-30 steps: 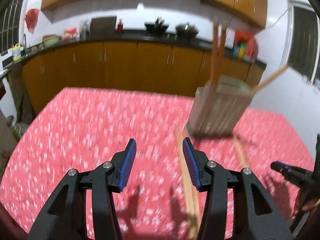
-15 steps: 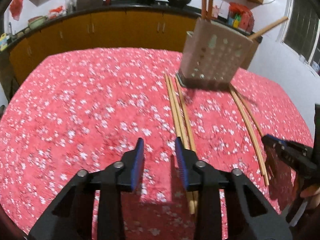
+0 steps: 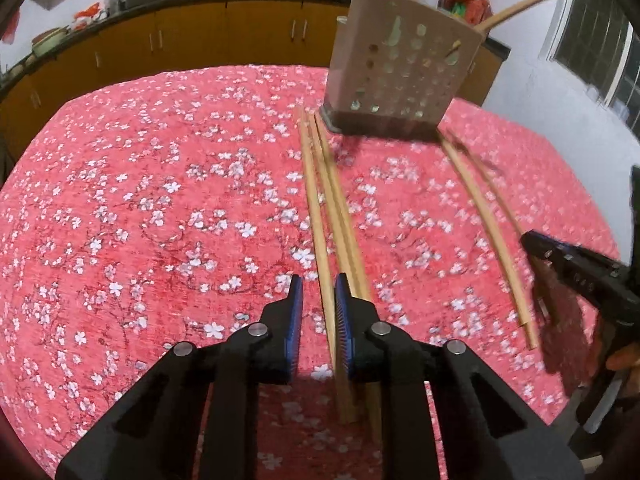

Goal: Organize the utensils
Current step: 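Grasp a third wooden chopstick with the left tool and lift it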

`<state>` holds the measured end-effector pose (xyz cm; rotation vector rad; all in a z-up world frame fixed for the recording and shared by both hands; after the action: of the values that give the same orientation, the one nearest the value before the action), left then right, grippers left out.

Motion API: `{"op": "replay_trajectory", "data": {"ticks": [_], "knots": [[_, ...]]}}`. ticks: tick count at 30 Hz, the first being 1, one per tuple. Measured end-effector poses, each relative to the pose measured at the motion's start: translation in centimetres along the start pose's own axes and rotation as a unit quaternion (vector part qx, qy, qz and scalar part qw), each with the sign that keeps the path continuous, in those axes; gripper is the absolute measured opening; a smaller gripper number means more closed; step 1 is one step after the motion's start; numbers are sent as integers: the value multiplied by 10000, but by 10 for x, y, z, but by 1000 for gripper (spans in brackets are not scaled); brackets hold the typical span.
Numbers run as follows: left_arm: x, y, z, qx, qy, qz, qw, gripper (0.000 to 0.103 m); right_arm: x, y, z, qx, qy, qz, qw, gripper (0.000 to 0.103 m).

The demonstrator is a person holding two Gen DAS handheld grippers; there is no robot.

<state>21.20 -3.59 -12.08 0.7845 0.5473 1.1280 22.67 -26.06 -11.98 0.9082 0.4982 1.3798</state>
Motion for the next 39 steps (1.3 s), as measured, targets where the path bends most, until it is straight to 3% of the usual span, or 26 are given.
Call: {"op": "replay_trajectory", "data": {"ticks": [7,10,17,39], "knots": [[-8,-6,4,-34,-205,176,9996,14,6,-2,-2,-10,68,5,10000,12],[-6,-10,7,-35,-270,340,9990,8,7,-2,-1,-24,208,-45,9998,9],[43,-18,19,18,310,636,9975,7,-16,-17,26,-108,-57,-217,9997,8],[58,-5,6,-207,645,423,9968,9,-28,-29,41,-252,-292,-68,9992,8]]}}
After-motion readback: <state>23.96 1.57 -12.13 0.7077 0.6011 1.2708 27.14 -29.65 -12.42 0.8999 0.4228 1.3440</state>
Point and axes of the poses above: each gripper's, at about its wrist camera, not at the fingertips, and y roughly against the way its jaws point, x to its left, z to its top, the point moved 6 cm from there along -y, roughly the way its jaws point, and after that the axes turned 11 degrees about -y, right-handed, at the moved point
